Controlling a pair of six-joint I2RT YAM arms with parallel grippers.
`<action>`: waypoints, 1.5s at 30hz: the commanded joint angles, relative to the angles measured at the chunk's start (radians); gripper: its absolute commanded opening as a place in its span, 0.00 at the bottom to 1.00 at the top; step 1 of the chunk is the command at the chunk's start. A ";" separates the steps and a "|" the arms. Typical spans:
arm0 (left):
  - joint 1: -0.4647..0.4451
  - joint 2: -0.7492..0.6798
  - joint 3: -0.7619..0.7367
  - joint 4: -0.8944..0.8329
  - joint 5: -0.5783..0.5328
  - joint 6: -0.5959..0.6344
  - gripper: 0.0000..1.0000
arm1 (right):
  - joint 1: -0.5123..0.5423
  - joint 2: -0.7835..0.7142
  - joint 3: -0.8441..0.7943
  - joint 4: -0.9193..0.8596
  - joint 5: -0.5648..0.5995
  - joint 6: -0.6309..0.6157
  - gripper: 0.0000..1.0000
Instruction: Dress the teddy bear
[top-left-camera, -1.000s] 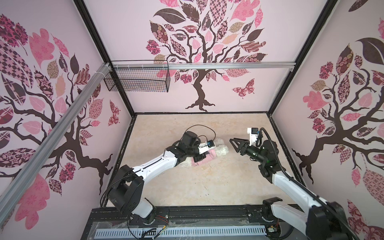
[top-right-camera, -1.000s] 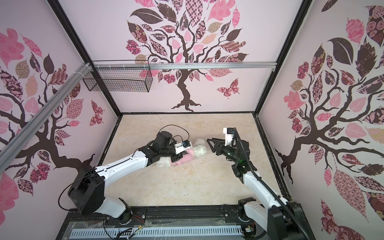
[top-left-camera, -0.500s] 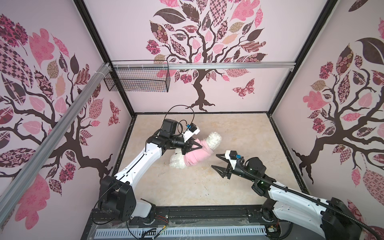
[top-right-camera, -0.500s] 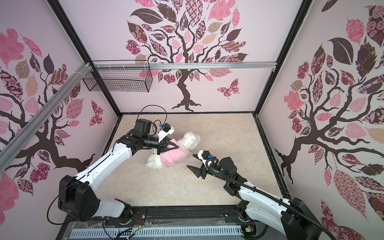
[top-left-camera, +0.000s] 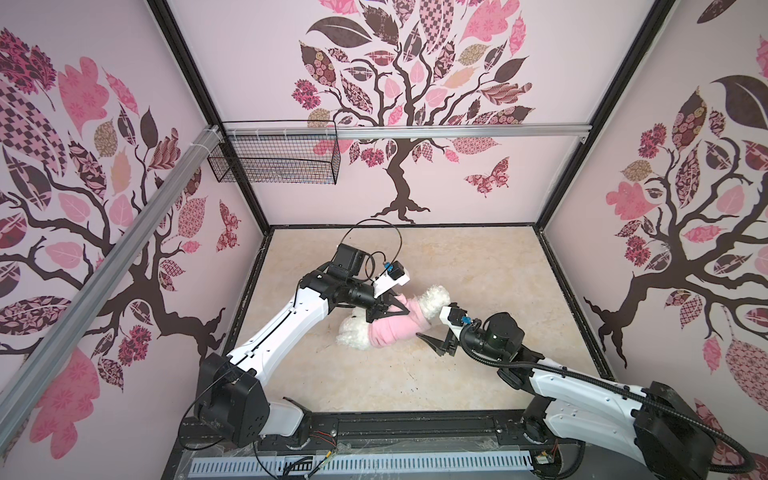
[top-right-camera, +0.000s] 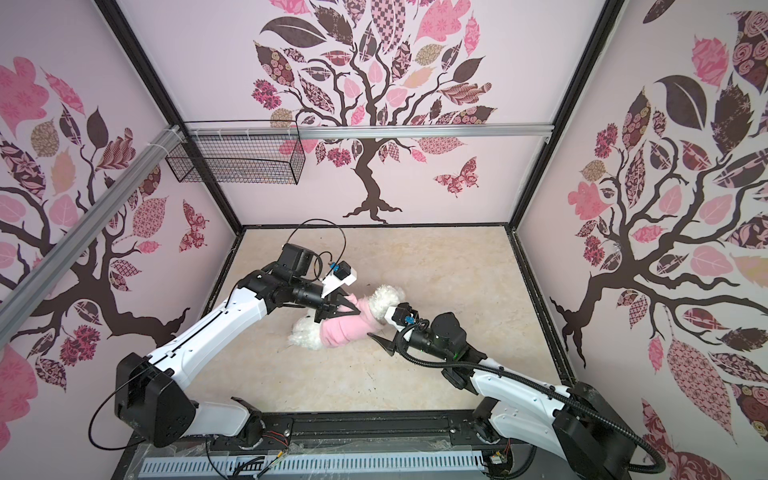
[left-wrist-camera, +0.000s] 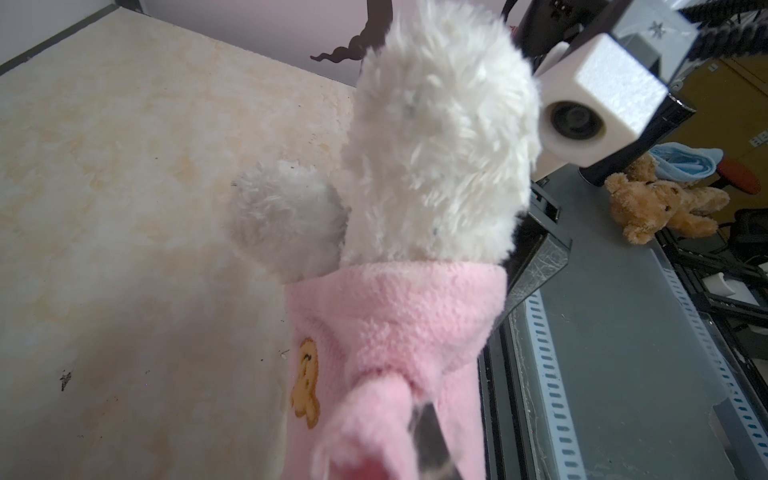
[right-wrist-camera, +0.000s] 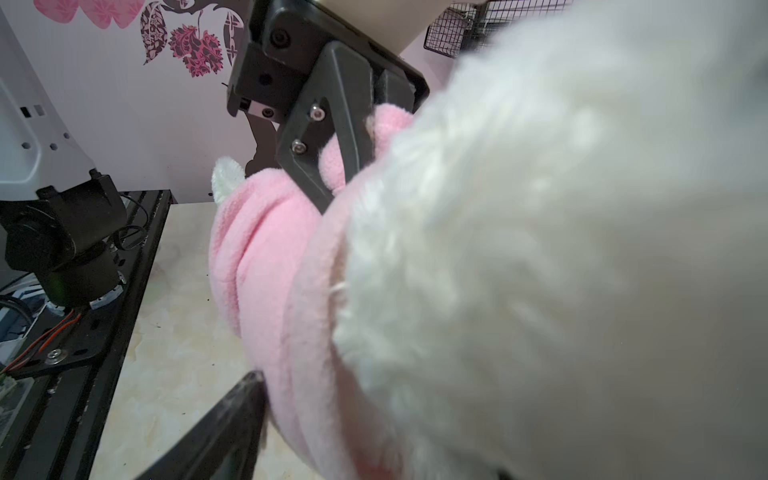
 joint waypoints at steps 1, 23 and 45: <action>-0.029 0.012 0.069 -0.059 0.000 0.068 0.00 | 0.004 0.028 0.037 0.024 -0.045 -0.025 0.86; -0.097 -0.166 -0.088 0.024 -0.149 -0.035 0.43 | 0.022 0.190 -0.033 0.245 -0.030 -0.028 0.11; -0.129 -0.319 0.040 -0.342 -0.436 0.060 0.03 | 0.244 0.101 -0.106 0.239 0.271 -0.427 0.09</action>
